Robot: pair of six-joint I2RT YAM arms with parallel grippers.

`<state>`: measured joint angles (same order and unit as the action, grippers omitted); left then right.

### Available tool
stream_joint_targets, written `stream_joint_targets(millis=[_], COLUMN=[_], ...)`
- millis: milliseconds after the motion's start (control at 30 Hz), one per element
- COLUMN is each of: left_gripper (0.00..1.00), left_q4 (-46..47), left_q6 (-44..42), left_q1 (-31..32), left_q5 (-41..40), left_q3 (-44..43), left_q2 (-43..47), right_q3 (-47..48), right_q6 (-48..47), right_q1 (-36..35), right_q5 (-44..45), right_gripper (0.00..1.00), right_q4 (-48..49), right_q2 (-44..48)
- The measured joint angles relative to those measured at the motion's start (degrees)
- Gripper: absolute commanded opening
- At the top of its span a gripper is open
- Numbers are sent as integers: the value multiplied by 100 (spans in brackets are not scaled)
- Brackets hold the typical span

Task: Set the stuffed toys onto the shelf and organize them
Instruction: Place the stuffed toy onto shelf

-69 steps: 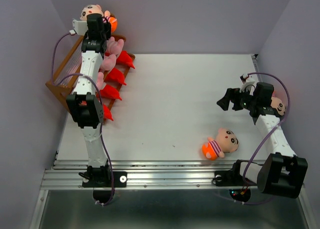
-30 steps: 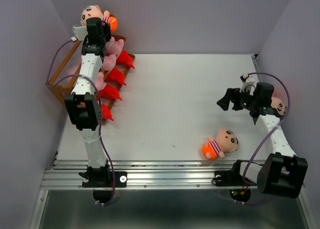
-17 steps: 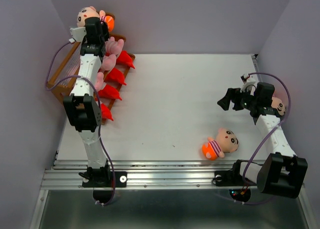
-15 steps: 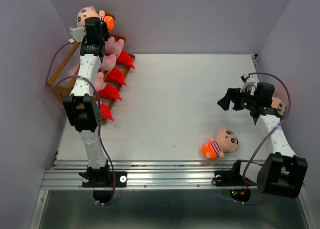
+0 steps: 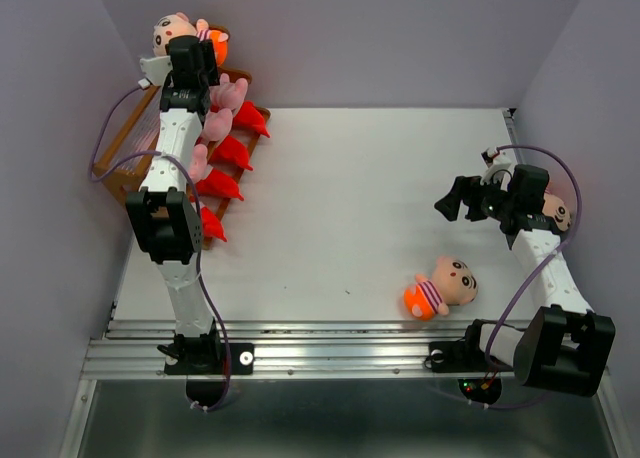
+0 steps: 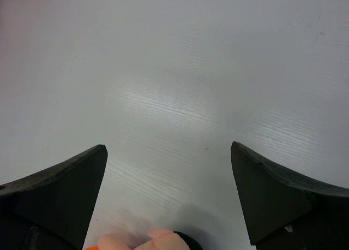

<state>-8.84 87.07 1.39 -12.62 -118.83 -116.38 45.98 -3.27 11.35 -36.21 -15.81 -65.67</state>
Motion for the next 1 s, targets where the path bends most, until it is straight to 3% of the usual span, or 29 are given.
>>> stream_joint_targets(millis=[167, 500, 1000], left_gripper=[73, 99, 99], left_q4=[-4, -37, 107], left_q6=[-4, -125, -551], left_q1=[-2, -2, -68], left_q5=[70, 173, 393], left_q3=[0, 35, 1005], left_q2=[0, 52, 1102], right_q3=[-2, -2, -2], right_q6=[0, -4, -46], right_q1=[0, 0, 0], right_q5=[0, 0, 2], right_gripper=[100, 100, 100], right_q4=[0, 2, 0], right_q2=[0, 0, 0])
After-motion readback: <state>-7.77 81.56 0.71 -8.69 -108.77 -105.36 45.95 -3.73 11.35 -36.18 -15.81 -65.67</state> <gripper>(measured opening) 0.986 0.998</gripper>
